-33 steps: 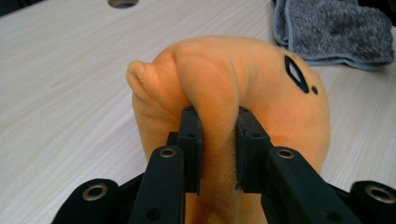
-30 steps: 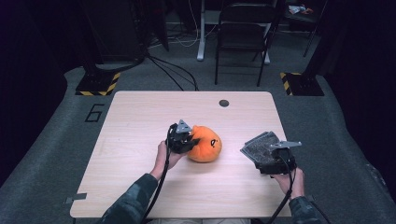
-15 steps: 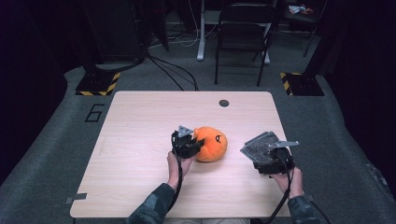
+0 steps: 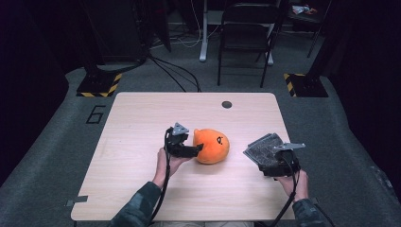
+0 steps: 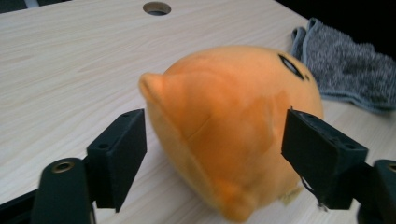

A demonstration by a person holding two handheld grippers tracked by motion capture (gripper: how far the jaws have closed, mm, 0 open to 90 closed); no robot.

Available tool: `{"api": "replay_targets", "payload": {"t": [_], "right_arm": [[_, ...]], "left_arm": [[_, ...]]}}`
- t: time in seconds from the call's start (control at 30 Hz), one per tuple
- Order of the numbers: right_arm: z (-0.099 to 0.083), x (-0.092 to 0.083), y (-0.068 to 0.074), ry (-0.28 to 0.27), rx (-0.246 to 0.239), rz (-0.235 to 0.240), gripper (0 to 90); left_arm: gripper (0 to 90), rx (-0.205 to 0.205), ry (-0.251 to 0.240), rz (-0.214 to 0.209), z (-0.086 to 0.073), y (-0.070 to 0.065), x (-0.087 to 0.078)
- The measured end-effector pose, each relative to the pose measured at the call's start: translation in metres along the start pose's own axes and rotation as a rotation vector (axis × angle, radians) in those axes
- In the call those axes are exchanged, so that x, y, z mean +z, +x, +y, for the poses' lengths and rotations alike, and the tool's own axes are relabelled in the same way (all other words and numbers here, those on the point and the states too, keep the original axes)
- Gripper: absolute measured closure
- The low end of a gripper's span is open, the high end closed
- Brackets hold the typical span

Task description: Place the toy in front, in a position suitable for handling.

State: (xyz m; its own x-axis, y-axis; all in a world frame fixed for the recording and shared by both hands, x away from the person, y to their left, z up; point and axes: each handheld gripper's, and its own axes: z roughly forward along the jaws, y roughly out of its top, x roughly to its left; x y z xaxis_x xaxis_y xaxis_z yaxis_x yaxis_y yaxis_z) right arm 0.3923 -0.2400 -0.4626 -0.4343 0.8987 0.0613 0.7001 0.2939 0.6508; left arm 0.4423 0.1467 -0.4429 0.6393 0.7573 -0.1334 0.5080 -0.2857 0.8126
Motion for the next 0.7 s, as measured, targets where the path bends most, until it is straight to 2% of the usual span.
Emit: {"api": "replay_targets", "payload": {"t": [0.07,0.1,0.2,0.27,0.37,0.43,0.5,0.53,0.63,0.7], "right_arm": [[0.000,0.001,0.000,0.003,0.005,-0.004,11.1],[0.001,0.001,0.000,0.003,0.004,-0.008,11.1],[0.003,0.001,-0.003,-0.008,0.008,-0.018,11.0],[0.004,-0.001,-0.005,-0.017,0.013,-0.020,11.0],[0.005,-0.001,-0.010,-0.019,0.016,-0.038,10.9],[0.008,0.001,-0.015,-0.019,0.025,-0.058,10.8],[0.011,0.004,-0.021,-0.019,0.025,-0.086,10.6],[0.012,0.005,-0.022,-0.015,0.047,-0.089,10.5],[0.014,0.012,-0.032,-0.017,0.051,-0.103,10.2],[0.015,0.016,-0.037,-0.004,0.078,-0.108,9.8]], "left_arm": [[18.4,0.002,0.009,-0.012,-0.001,0.005,-0.002],[17.4,-0.014,0.008,-0.024,-0.003,0.007,-0.001],[15.8,-0.014,-0.002,-0.051,-0.011,0.006,-0.002],[15.8,-0.002,-0.007,-0.051,-0.017,0.004,-0.002],[15.7,-0.005,-0.026,-0.062,-0.027,0.003,-0.005],[15.5,0.012,-0.009,-0.055,-0.028,0.004,-0.005],[15.6,-0.003,-0.013,-0.073,-0.029,0.007,-0.005],[15.6,0.007,-0.005,-0.069,-0.029,0.007,-0.004],[15.5,0.003,-0.002,-0.073,-0.030,0.005,-0.002],[15.6,0.011,0.000,-0.074,-0.031,0.004,-0.001]]}}
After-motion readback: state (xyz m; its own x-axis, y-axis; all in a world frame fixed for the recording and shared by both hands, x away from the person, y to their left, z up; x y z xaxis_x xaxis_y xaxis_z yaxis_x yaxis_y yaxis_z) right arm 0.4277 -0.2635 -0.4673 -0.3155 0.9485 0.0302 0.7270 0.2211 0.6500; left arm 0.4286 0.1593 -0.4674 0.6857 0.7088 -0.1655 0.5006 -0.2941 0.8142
